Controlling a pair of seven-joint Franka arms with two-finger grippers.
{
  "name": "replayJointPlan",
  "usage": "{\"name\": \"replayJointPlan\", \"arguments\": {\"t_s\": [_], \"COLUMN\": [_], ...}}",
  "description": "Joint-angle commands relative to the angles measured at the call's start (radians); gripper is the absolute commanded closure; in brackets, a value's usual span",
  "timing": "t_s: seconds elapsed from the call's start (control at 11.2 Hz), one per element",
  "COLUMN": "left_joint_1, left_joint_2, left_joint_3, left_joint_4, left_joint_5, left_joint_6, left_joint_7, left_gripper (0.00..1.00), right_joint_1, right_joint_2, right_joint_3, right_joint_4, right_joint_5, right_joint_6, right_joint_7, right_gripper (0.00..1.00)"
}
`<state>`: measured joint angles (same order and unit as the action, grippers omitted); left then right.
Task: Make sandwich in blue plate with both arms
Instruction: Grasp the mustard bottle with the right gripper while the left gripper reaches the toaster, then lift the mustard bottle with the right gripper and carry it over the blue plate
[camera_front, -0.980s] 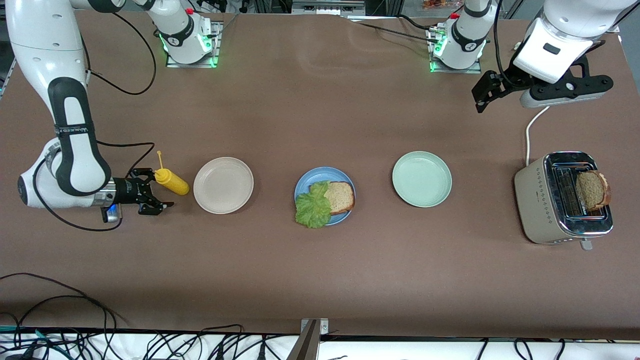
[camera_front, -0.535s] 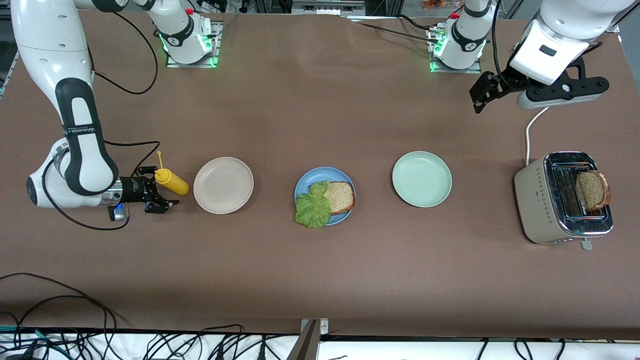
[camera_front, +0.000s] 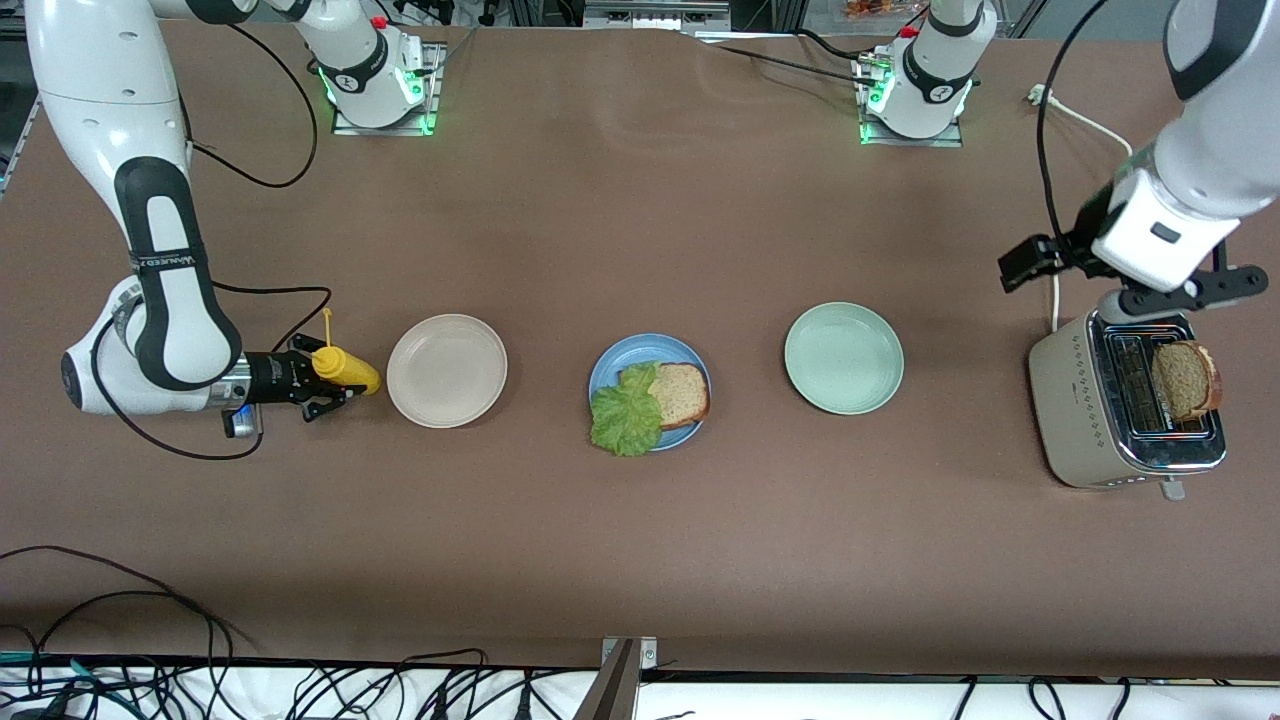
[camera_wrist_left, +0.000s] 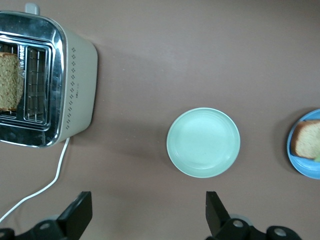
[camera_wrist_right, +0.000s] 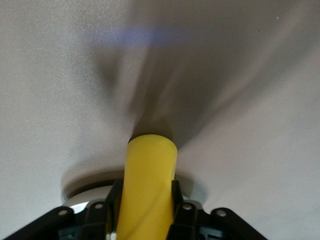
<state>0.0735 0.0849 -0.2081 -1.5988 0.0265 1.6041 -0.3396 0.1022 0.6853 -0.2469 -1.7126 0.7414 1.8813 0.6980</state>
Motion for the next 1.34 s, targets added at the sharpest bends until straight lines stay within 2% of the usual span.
{"name": "replayJointPlan", "arguments": {"t_s": [0.0, 0.18, 0.45, 0.62, 0.98, 1.16, 1.25], "left_joint_1": [0.066, 0.086, 0.086, 0.077, 0.075, 0.077, 0.077], "left_joint_2": [0.068, 0.093, 0.093, 0.093, 0.093, 0.093, 0.091], "left_joint_3": [0.001, -0.001, -0.005, -0.008, -0.014, -0.014, -0.014], "left_joint_4": [0.051, 0.053, 0.053, 0.053, 0.068, 0.068, 0.068], "left_joint_5": [0.07, 0.082, 0.073, 0.069, 0.069, 0.067, 0.061], "left_joint_6": [0.043, 0.06, 0.06, 0.06, 0.06, 0.06, 0.06], "left_joint_7": [0.091, 0.096, 0.084, 0.079, 0.079, 0.08, 0.08], "left_gripper": [0.0, 0.0, 0.0, 0.0, 0.0, 0.0, 0.0], "right_joint_1": [0.004, 0.013, 0.04, 0.105, 0.191, 0.252, 0.287], "right_joint_2": [-0.023, -0.044, -0.095, -0.121, -0.118, -0.119, -0.113], "right_joint_3": [0.0, 0.0, 0.002, 0.002, 0.002, 0.002, 0.002], "right_joint_4": [-0.018, -0.001, 0.039, 0.085, 0.246, 0.269, 0.29], "right_joint_5": [0.007, -0.046, -0.158, -0.272, -0.39, -0.405, -0.448], "right_joint_6": [0.022, 0.025, 0.019, 0.018, -0.076, -0.096, -0.096], "right_joint_7": [0.056, 0.067, 0.203, 0.387, 0.742, 0.851, 0.939], "right_gripper": [1.0, 1.0, 1.0, 1.0, 1.0, 1.0, 1.0]}}
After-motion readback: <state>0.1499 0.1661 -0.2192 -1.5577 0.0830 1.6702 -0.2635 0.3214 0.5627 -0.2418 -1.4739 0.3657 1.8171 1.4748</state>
